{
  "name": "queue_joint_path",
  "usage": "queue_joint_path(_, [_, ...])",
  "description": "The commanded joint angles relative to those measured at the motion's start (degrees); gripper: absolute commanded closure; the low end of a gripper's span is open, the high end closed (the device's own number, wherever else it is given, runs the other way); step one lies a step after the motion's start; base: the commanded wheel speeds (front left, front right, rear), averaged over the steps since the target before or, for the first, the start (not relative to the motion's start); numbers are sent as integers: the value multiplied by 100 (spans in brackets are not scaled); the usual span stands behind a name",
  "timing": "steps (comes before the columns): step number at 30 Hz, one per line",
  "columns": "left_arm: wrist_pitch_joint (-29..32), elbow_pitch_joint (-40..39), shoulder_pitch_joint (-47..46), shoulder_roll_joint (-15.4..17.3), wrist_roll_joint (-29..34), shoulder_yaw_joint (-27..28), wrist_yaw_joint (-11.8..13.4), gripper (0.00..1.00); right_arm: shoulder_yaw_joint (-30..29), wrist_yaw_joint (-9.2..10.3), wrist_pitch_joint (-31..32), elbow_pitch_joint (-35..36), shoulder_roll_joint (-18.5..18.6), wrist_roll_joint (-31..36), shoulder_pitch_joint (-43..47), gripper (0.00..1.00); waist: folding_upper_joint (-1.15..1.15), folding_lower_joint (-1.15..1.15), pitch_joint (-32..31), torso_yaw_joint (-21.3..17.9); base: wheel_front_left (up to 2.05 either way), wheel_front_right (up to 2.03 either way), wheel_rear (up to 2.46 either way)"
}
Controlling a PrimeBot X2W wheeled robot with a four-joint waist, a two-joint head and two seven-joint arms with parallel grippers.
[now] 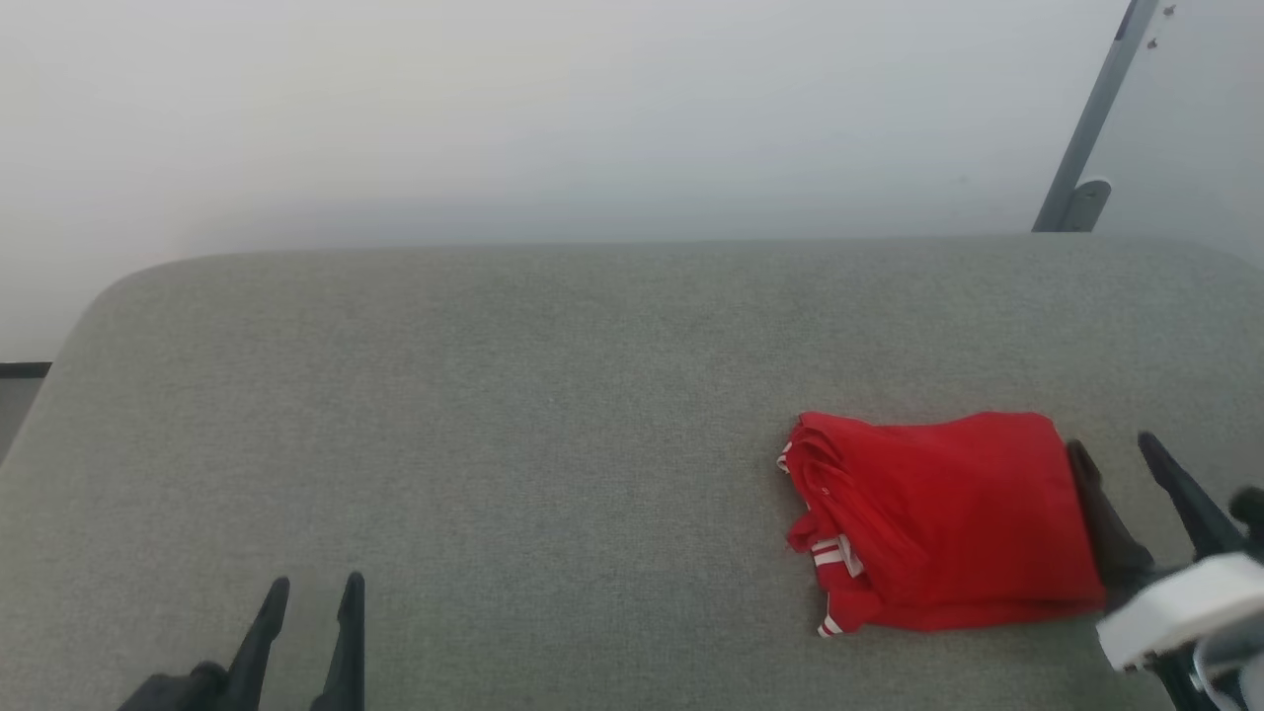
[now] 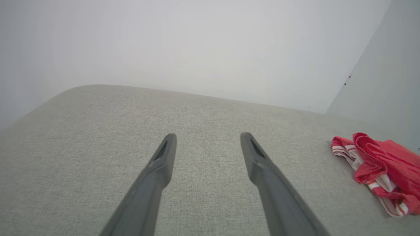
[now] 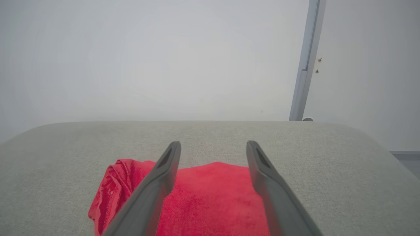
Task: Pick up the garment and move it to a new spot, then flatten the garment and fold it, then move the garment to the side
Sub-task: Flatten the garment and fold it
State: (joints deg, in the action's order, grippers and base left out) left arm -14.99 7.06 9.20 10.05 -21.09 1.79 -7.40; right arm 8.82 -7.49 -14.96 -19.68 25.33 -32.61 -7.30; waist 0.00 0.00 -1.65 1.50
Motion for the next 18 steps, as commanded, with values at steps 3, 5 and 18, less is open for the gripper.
queue_joint_path(3, [-26,-198,251,-61,79,50,-11,0,-403,1,-27,357,-178,241,440,0,0,0,-38,65,0,0,0])
queue_joint_path(5, [-26,-355,403,-95,137,102,-11,0,-630,1,-28,587,-296,361,698,0,0,0,-49,98,0,0,0])
queue_joint_path(18, [-26,-852,672,-219,274,274,-11,0,-1199,1,129,1368,-674,710,1453,0,0,0,-56,194,0,0,0])
